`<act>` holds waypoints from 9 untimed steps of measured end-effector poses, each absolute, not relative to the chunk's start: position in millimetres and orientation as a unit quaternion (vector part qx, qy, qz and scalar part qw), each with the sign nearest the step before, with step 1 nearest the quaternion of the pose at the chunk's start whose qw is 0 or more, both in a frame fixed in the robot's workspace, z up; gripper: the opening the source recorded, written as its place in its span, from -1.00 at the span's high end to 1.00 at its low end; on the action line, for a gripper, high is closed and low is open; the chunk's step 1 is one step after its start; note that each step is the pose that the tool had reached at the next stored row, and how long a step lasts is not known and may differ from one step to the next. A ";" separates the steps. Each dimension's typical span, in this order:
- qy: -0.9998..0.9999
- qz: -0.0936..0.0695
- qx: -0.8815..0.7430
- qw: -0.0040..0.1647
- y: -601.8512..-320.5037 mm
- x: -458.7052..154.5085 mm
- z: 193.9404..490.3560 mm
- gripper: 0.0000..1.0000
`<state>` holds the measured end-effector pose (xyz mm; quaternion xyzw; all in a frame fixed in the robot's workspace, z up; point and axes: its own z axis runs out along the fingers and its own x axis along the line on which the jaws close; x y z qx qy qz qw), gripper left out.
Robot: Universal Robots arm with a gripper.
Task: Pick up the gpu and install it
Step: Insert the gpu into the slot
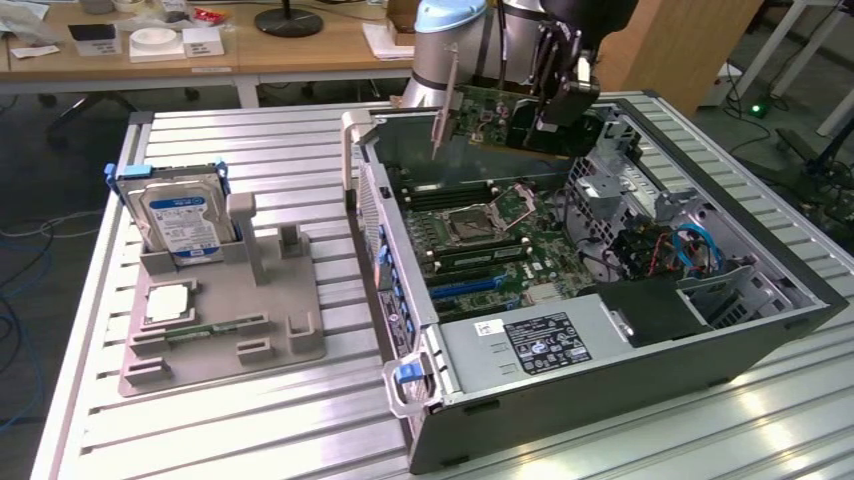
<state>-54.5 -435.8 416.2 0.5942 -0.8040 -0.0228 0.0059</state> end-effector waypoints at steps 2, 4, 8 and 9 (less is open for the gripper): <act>-0.799 -0.023 0.601 0.006 -436.1 -54.4 416.1 0.43; -0.793 -0.022 0.608 0.006 -436.4 -54.4 416.1 0.43; -0.783 -0.022 0.621 0.006 -437.3 -54.5 416.0 0.43; -0.780 -0.022 0.625 0.006 -437.3 -54.5 416.1 0.43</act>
